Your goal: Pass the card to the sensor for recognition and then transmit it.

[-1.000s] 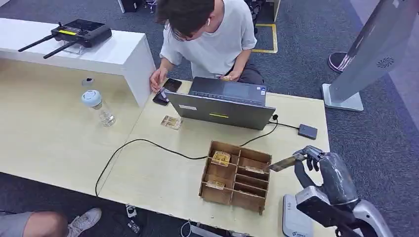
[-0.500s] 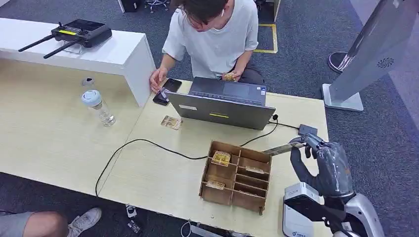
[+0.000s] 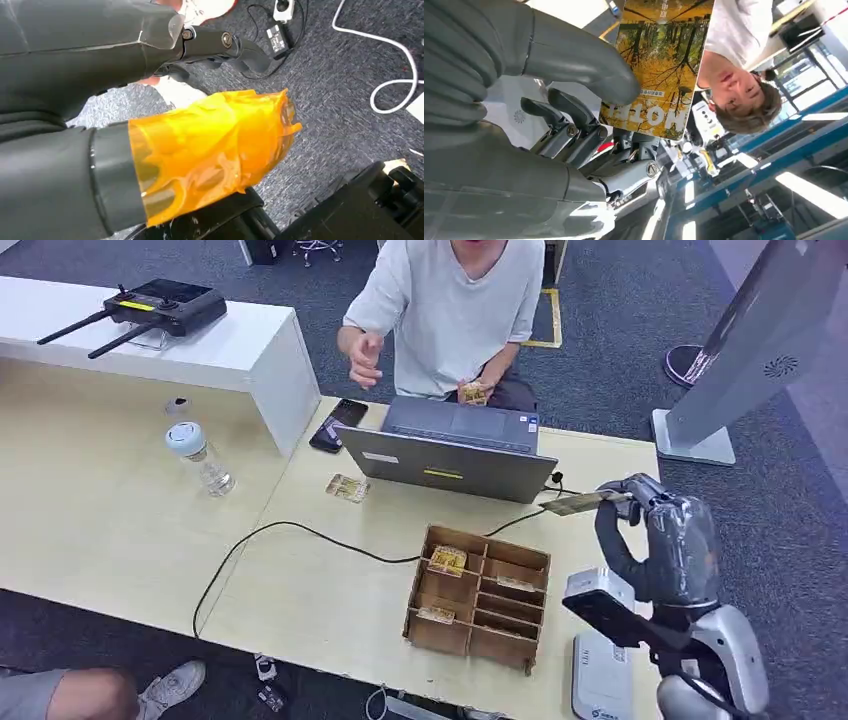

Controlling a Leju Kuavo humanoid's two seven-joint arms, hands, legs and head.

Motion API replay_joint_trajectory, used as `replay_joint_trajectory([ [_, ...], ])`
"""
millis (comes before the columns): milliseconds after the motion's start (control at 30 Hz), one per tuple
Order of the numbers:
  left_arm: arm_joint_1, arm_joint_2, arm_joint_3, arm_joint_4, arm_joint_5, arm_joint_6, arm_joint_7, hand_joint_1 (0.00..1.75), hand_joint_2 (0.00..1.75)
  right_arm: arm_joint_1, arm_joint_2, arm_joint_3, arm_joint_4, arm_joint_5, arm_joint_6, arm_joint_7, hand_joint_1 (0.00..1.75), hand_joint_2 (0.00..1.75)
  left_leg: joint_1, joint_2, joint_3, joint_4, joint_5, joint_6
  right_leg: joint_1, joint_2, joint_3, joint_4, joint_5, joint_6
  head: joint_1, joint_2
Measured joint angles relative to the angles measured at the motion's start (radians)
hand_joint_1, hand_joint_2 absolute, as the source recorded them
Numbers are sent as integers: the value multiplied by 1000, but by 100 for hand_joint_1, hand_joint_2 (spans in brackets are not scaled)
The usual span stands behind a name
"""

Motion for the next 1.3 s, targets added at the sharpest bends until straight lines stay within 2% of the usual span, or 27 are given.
replay_joint_trajectory([
  [500, 0, 1, -22, 0, -26, -14, 0, 0, 0, -97, 56, -5, 94, 21, 2, 43, 175, 175, 0, 0, 0, 0, 0, 0, 0, 0, 0, 0, 0, 0, 0, 0],
  [767, -2, 2, -35, 0, -39, -22, 3, 0, 0, -155, 77, 0, 164, 56, 36, 82, 175, 175, 0, 0, 0, 0, 0, 0, 0, 0, 0, 0, 0, 0, 0, 0],
  [1000, -2, 2, -42, 0, -41, -24, 3, 0, 0, -178, 99, 4, 208, 57, 44, 89, 175, 175, 0, 0, 0, 0, 0, 0, 0, 0, 0, 0, 0, 0, 0, 0],
  [1033, -2, 2, -42, 0, -41, -24, 3, 0, 0, -180, 101, 6, 212, 57, 45, 89, 99, 175, 0, 0, 0, 0, 0, 0, 0, 0, 0, 0, 0, 0, 0, 0],
  [1067, -2, 2, -42, 0, -40, -24, 3, 0, 0, -181, 105, 8, 214, 57, 47, 89, 0, 175, 0, 0, 0, 0, 0, 0, 0, 0, 0, 0, 0, 0, 0, 0],
  [1133, -3, 2, -42, 0, -39, -25, 3, 0, 0, -184, 109, 14, 221, 55, 51, 89, 0, 175, 0, 0, 0, 0, 0, 0, 0, 0, 0, 0, 0, 0, 0, 0],
  [1167, -3, 2, -42, 0, -38, -25, 3, 0, 0, -184, 111, 17, 222, 55, 52, 88, 0, 0, 0, 0, 0, 0, 0, 0, 0, 0, 0, 0, 0, 0, 0, 0],
  [1300, -3, 2, -42, 0, -35, -25, 3, 0, 0, -183, 114, 26, 223, 52, 60, 85, 0, 0, 0, 0, 0, 0, 0, 0, 0, 0, 0, 0, 0, 0, 0, 0],
])
